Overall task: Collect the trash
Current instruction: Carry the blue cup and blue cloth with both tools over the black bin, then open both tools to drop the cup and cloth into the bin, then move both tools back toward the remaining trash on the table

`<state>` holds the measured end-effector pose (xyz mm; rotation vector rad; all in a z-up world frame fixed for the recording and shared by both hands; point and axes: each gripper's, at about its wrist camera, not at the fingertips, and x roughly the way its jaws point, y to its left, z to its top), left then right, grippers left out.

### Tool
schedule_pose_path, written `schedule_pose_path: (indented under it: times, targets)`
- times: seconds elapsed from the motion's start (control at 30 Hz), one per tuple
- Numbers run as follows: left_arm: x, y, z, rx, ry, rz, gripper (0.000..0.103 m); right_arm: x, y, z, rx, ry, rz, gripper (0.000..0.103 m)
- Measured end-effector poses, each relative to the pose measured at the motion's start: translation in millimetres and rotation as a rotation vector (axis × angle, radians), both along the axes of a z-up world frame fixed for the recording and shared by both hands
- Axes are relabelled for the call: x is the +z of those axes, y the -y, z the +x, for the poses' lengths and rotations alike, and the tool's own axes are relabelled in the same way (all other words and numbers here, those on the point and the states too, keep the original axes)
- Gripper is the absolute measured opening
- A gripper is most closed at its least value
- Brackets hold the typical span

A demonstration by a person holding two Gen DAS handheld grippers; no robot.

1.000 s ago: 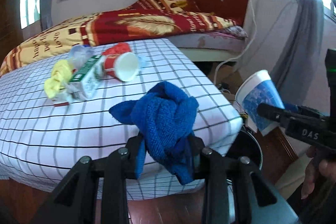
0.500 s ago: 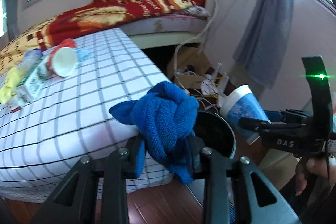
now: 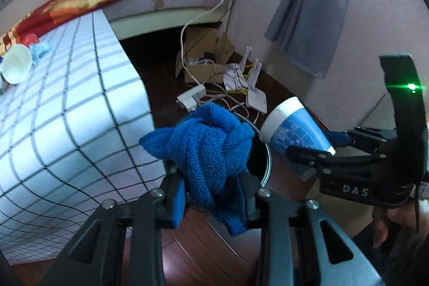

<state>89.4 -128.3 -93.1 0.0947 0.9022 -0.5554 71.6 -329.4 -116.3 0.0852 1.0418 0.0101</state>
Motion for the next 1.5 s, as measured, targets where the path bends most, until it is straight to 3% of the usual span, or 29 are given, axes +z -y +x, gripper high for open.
schedule_pose_path:
  times: [0.57,0.67,0.7,0.73,0.77,0.8,0.83,1.07,1.5]
  targets:
    - [-85,25,46,0.042,-0.214,0.038,0.034,-82,0,43,0.188,-0.165,-0.024,0.057]
    - [-96,26,52,0.036,-0.237,0.027,0.037,-94,-5,54,0.243,-0.182,-0.03,0.059]
    - [-100,26,54,0.032,-0.251,0.026,0.043,-97,-9,57,0.269,-0.179,-0.041,0.059]
    - [-105,27,57,0.035,-0.264,0.029,0.048,-100,-11,61,0.287,-0.165,-0.067,0.063]
    - [-110,27,59,0.049,-0.272,0.041,0.063,-104,-12,63,0.294,-0.154,-0.101,0.083]
    - [-111,25,59,0.058,-0.269,0.042,0.075,-107,-12,64,0.296,-0.154,-0.134,0.096]
    - [-112,23,59,0.071,-0.255,0.042,0.078,-111,-10,65,0.288,-0.157,-0.18,0.103]
    - [-115,18,54,0.128,-0.22,0.081,0.09,-101,17,63,0.196,-0.141,-0.191,0.103]
    - [-93,-10,34,0.155,-0.17,0.112,0.09,-63,0,46,0.15,-0.098,-0.179,0.103]
